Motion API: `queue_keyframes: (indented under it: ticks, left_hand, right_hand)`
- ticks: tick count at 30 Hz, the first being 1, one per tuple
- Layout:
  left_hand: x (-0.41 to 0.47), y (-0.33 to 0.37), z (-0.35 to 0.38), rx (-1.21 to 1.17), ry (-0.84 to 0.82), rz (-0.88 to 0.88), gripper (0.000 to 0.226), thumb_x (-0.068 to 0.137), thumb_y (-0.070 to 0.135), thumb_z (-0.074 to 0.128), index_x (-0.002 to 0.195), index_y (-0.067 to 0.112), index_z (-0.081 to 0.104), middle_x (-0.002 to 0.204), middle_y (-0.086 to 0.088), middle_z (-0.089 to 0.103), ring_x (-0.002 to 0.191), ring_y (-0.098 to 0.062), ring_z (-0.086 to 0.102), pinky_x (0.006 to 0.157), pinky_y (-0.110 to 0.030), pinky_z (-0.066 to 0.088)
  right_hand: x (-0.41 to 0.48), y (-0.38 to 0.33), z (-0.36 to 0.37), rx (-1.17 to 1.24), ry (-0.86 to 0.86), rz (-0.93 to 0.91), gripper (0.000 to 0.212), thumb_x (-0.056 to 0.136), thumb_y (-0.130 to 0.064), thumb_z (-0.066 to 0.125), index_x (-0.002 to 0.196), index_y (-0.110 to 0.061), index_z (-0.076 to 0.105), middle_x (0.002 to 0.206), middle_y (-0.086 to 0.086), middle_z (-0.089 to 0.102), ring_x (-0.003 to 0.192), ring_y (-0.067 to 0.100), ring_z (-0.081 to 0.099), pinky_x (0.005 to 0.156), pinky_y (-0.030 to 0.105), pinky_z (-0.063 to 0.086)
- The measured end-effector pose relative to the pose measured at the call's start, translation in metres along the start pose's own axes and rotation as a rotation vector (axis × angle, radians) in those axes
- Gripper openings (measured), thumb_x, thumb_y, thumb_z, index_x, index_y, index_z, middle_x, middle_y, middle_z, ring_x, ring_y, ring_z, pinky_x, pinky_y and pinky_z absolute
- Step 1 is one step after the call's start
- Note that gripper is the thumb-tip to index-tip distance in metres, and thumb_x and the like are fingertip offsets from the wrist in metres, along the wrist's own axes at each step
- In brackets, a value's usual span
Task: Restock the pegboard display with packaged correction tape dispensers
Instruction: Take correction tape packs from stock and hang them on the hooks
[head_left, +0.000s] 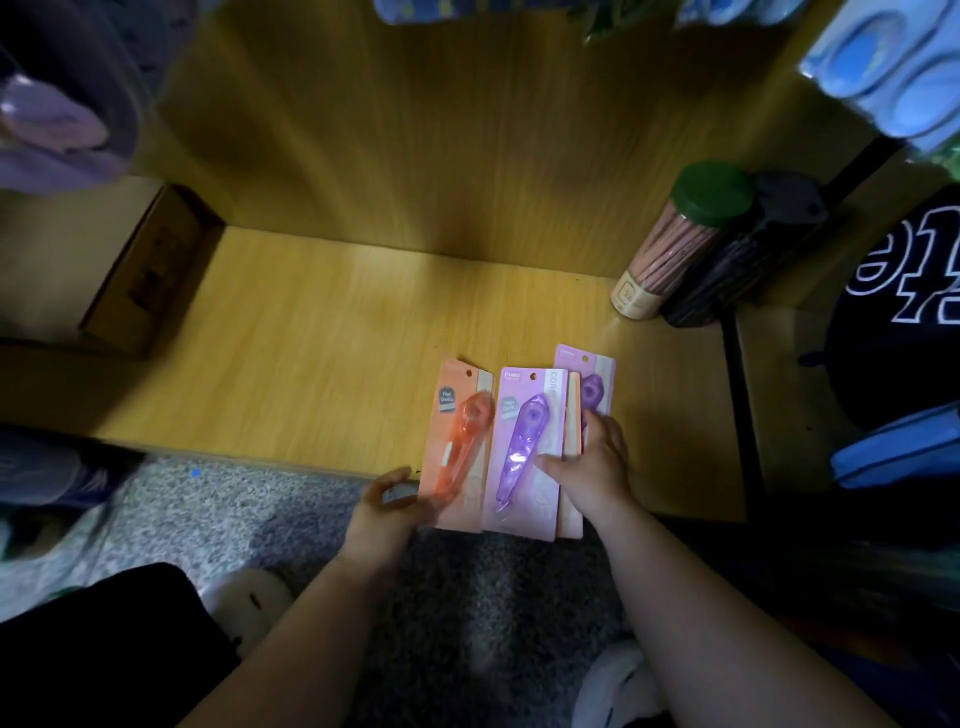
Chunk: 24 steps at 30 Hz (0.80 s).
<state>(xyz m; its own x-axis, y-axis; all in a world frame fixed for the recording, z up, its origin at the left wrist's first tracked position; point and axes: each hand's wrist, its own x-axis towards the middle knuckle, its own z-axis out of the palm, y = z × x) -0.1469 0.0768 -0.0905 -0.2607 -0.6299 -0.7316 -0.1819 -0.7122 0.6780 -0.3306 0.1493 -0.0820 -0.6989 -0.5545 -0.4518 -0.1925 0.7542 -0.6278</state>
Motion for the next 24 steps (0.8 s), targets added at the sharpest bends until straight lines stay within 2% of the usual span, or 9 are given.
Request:
queue_keyframes:
  ticks: [3,6,8,12,15,17,19,22,24]
  left_hand:
    - [-0.002,0.006,-0.021,-0.160,-0.093,0.004,0.066,0.051,0.009,0.079,0.112,0.005,0.055,0.065,-0.004,0.072,0.058,-0.018,0.062,0.055,-0.023,0.048]
    - [-0.007,0.012,-0.030,-0.128,-0.132,0.019,0.042,0.064,0.008,0.071,0.102,0.015,0.056,0.057,0.004,0.070,0.044,-0.005,0.059,0.042,-0.011,0.042]
    - [-0.009,0.015,-0.021,-0.040,-0.200,0.057,0.030,0.072,0.002,0.065,0.099,0.013,0.056,0.051,0.006,0.066,0.040,-0.003,0.051,0.040,-0.010,0.037]
    - [-0.005,0.017,0.019,0.198,-0.370,0.113,0.025,0.073,0.004,0.065,0.094,0.016,0.060,0.059,0.011,0.068,0.056,-0.006,0.055,0.047,-0.009,0.040]
    - [0.004,0.013,0.038,0.355,-0.416,0.189,0.027,0.085,-0.007,0.053,0.101,0.014,0.057,0.064,0.014,0.063,0.048,0.011,0.052,0.048,-0.004,0.038]
    - [0.010,0.013,0.047,0.484,-0.446,0.248,0.028,0.086,-0.004,0.052,0.108,0.013,0.053,0.071,0.011,0.056,0.048,0.014,0.049,0.051,-0.003,0.038]
    - [0.015,0.015,0.053,0.498,-0.409,0.281,0.033,0.077,-0.001,0.057,0.106,0.015,0.054,0.072,0.013,0.056,0.050,0.012,0.049,0.056,-0.006,0.041]
    - [0.017,0.019,0.063,0.471,-0.267,0.366,0.022,0.074,0.008,0.063,0.090,0.020,0.054,0.064,0.012,0.056,0.048,0.005,0.049,0.052,-0.014,0.043]
    - [0.015,0.019,0.073,0.432,-0.245,0.375,0.029,0.082,0.003,0.061,0.102,0.018,0.048,0.075,0.007,0.056,0.062,0.000,0.053,0.053,-0.006,0.043]
  right_hand:
    - [-0.001,-0.001,0.000,0.047,-0.003,0.022,0.080,0.072,-0.010,0.073,0.140,-0.007,0.030,0.146,0.012,0.029,0.136,0.025,0.027,0.109,0.026,0.023]
    - [-0.002,-0.001,0.001,0.054,0.014,0.030,0.081,0.071,-0.011,0.073,0.140,-0.006,0.031,0.146,0.013,0.031,0.136,0.026,0.029,0.111,0.028,0.024]
    - [-0.003,-0.001,0.002,0.046,0.021,0.035,0.083,0.069,-0.012,0.074,0.139,-0.006,0.031,0.146,0.013,0.031,0.136,0.026,0.028,0.113,0.032,0.024]
    - [-0.002,-0.001,0.003,0.074,0.063,0.018,0.073,0.066,-0.012,0.076,0.131,-0.006,0.045,0.136,0.015,0.044,0.130,0.028,0.038,0.108,0.031,0.031]
    - [-0.001,0.000,0.000,0.128,0.073,0.025,0.064,0.069,-0.010,0.072,0.128,-0.006,0.048,0.130,0.015,0.048,0.124,0.029,0.045,0.100,0.027,0.034]
    - [0.000,0.003,0.001,0.205,0.057,0.059,0.068,0.069,-0.007,0.072,0.131,-0.006,0.044,0.133,0.014,0.045,0.122,0.030,0.048,0.104,0.032,0.038]
    - [0.003,0.005,0.002,0.273,0.052,0.089,0.070,0.070,-0.005,0.071,0.133,-0.008,0.040,0.134,0.015,0.046,0.121,0.031,0.050,0.104,0.037,0.040]
    - [0.003,0.005,-0.002,0.372,0.039,0.158,0.066,0.079,-0.001,0.061,0.138,-0.010,0.033,0.137,0.016,0.047,0.122,0.030,0.050,0.099,0.030,0.041]
    - [0.004,0.006,-0.006,0.416,0.040,0.172,0.062,0.083,0.001,0.056,0.139,-0.010,0.032,0.136,0.014,0.047,0.118,0.026,0.050,0.088,0.024,0.042]
